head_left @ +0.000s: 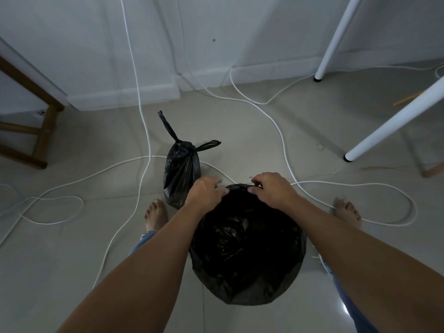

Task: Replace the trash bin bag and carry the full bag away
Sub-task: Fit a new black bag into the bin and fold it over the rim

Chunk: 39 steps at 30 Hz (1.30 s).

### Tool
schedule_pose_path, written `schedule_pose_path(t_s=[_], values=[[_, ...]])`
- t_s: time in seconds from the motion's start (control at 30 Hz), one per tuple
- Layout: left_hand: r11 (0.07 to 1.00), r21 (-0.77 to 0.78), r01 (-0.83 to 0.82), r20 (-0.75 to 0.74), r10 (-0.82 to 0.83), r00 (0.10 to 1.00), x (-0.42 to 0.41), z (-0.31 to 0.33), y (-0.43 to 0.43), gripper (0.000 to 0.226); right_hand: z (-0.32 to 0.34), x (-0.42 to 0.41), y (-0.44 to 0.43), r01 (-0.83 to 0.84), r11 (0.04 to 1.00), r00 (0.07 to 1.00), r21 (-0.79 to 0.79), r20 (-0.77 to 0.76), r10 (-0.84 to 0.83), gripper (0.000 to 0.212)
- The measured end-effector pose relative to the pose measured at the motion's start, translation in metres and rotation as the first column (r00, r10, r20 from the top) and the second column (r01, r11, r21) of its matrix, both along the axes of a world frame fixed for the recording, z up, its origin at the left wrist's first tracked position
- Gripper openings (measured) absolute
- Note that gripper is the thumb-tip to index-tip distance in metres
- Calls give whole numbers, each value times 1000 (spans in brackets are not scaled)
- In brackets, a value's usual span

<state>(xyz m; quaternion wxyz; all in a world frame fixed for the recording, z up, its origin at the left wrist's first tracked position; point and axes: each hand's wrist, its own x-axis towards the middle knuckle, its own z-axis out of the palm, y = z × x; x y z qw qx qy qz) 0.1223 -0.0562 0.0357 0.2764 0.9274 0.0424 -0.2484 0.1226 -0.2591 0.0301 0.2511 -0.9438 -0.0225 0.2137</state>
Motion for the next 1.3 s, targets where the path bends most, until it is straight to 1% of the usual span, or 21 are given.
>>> schedule_pose_path(t_s=[0.07,0.13,0.2,0.33,0.47,0.6,0.7,0.77,0.87,0.97,1.13,1.23,1.3], values=[[999,19,30,-41,-29,999,3,-6,-2,35,-3,2,2,-12,1000,1000,-13,-27,11,33],[997,39,67,-36,-66,997,4,-10,-2,25,-5,1,2,-25,999,999,-27,-25,24,25],[995,53,79,-14,-79,997,1,-13,0,19,-7,-2,3,-22,999,1000,-37,1,22,22],[993,83,89,21,-92,996,-10,-17,3,14,-7,-13,3,-17,998,999,-58,27,18,20],[996,65,59,75,-64,995,-19,-20,6,11,-6,-20,2,-34,998,998,-48,54,37,18],[999,7,32,166,-32,986,-26,-24,10,6,-6,-17,-1,-83,997,994,7,74,82,15],[998,-45,32,221,-22,975,-27,-26,15,6,-6,-14,-3,-86,995,994,53,78,82,12],[997,-65,43,201,-29,979,-26,-26,18,6,-6,-12,-5,-61,993,998,98,34,58,11],[993,-107,41,110,-29,993,-24,-23,22,5,-5,-10,-9,6,983,998,184,-68,6,7],[990,-140,27,28,-23,999,-20,-24,27,5,-5,-7,-14,11,975,994,222,-108,13,6],[973,-230,-18,-20,13,1000,-18,-27,33,14,-3,-6,-21,33,945,987,326,-158,20,20],[965,-259,-51,-21,47,999,-17,-27,34,10,-5,-5,-21,11,951,989,310,-146,36,29],[974,-223,-33,-46,23,999,-18,-26,36,12,-6,-5,-20,-5,960,990,279,-136,45,33]])
